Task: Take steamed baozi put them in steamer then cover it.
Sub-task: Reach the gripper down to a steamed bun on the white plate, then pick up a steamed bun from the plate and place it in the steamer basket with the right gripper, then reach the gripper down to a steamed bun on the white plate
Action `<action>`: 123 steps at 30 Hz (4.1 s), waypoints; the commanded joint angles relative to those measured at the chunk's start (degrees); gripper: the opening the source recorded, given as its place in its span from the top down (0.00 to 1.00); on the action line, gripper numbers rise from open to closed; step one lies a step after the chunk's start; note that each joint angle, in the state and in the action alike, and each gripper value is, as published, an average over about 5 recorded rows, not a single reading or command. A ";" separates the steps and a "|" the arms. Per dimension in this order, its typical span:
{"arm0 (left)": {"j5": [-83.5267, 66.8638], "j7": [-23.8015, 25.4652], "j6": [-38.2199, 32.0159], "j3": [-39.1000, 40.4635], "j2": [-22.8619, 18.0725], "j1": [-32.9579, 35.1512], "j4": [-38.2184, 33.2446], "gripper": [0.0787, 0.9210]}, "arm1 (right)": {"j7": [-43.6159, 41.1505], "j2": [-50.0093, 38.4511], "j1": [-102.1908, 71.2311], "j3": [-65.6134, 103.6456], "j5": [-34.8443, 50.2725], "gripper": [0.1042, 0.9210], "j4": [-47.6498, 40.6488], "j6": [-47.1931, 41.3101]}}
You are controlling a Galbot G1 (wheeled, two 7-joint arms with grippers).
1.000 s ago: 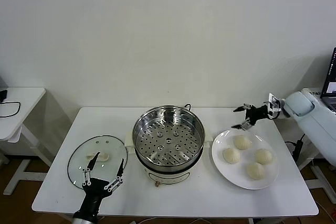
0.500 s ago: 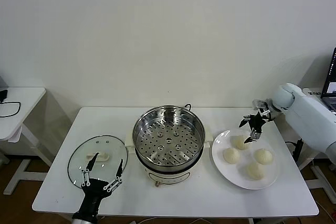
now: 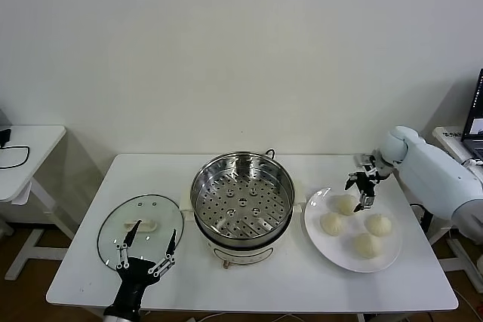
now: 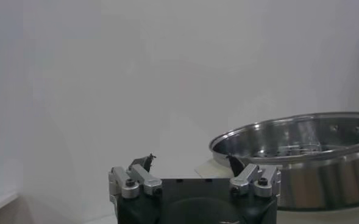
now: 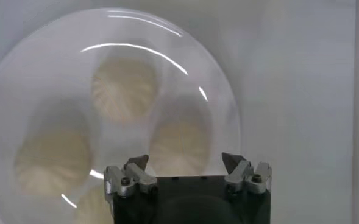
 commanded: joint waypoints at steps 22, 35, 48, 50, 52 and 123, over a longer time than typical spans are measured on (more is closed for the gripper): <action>-0.11 -0.48 0.21 0.01 0.30 -0.31 -0.21 0.12 | 1.65 -3.23 4.02 -3.16 0.40 0.35 8.44 2.29; -0.18 -0.65 0.39 0.47 0.81 0.09 -1.72 0.12 | 1.29 2.59 29.46 -17.56 7.17 0.34 23.11 21.47; -0.29 -0.86 0.52 0.70 0.97 0.39 -2.32 0.12 | 3.70 9.99 30.19 -23.21 1.36 0.34 36.17 30.21; -0.29 -0.90 0.60 0.75 0.95 0.38 -2.49 0.12 | 4.02 11.20 28.39 -23.28 -1.15 0.34 36.02 30.43; -0.30 -0.94 0.66 0.76 0.90 0.39 -2.70 0.12 | 4.33 12.73 26.43 -23.19 -3.64 0.34 34.90 30.67; -0.52 -1.62 0.59 0.33 0.59 0.04 -2.64 0.12 | 6.41 -13.95 17.92 -35.16 29.56 0.12 25.07 -11.41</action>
